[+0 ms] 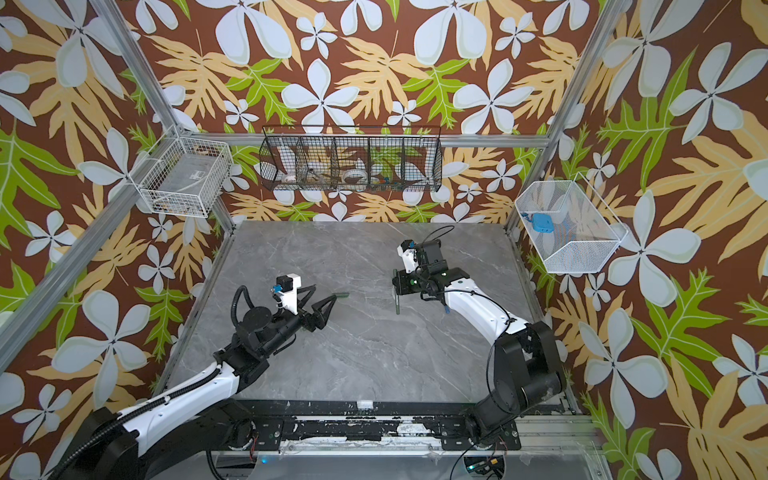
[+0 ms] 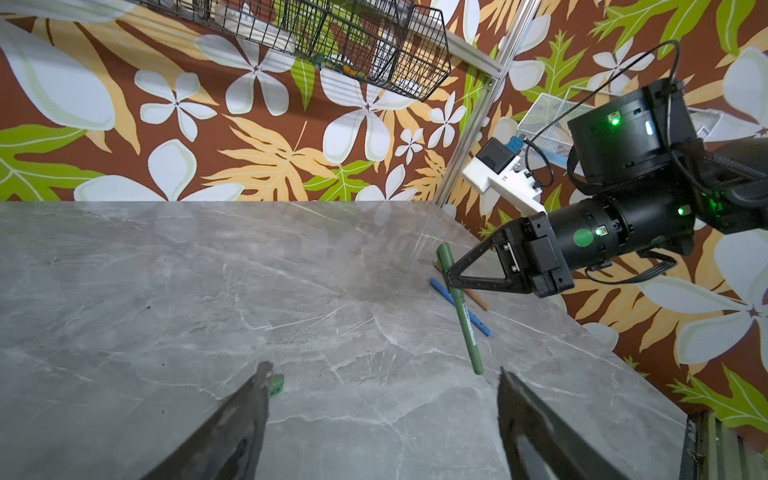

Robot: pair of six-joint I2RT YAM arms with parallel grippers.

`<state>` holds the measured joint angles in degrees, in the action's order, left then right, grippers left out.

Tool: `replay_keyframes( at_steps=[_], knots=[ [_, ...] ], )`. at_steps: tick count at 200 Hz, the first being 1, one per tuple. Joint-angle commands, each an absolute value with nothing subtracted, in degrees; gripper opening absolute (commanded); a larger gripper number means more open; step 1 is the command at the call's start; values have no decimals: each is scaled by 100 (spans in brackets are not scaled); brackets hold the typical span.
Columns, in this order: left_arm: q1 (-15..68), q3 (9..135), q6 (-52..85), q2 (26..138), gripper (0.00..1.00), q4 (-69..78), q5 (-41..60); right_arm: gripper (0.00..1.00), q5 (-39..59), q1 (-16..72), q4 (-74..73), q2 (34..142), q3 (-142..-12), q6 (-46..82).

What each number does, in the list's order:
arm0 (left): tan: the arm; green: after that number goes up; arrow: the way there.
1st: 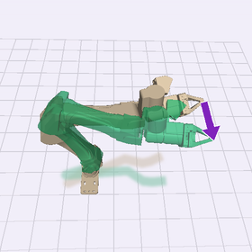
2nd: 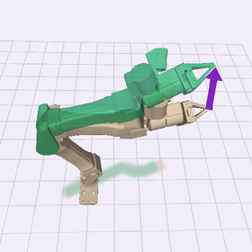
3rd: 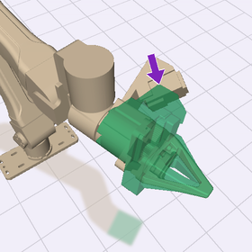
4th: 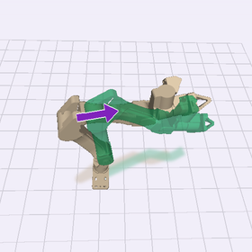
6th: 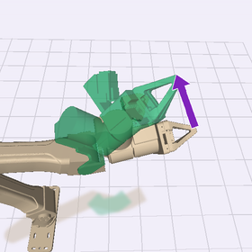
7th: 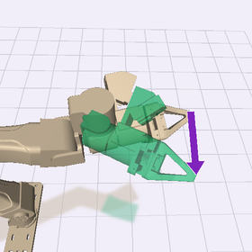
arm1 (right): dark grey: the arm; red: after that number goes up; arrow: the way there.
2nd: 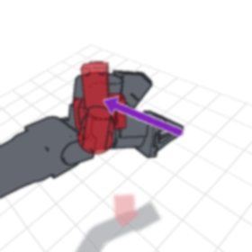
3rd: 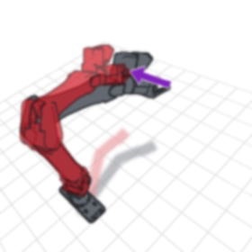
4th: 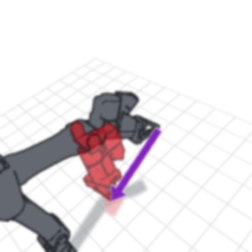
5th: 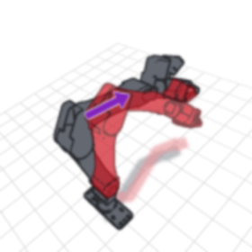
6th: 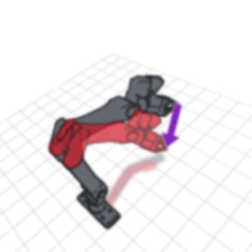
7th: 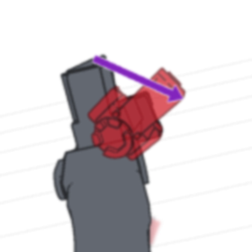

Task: Insert the pens into the pen caps
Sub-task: 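Lower the capped green pen onto the table and open the right gripper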

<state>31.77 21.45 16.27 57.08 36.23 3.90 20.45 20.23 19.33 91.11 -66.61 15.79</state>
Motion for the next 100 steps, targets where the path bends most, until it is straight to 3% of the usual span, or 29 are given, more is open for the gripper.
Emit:
replay_keyframes(
  at_steps=[1,100],
  knots=[
    [3164,2136,1657,5825,87,3700,391,0,1851,1936,2367,9266,-6778,1427],
    [3164,2239,1632,6317,88,3815,826,0,1372,1457,3068,9944,-6889,1026]
  ],
)
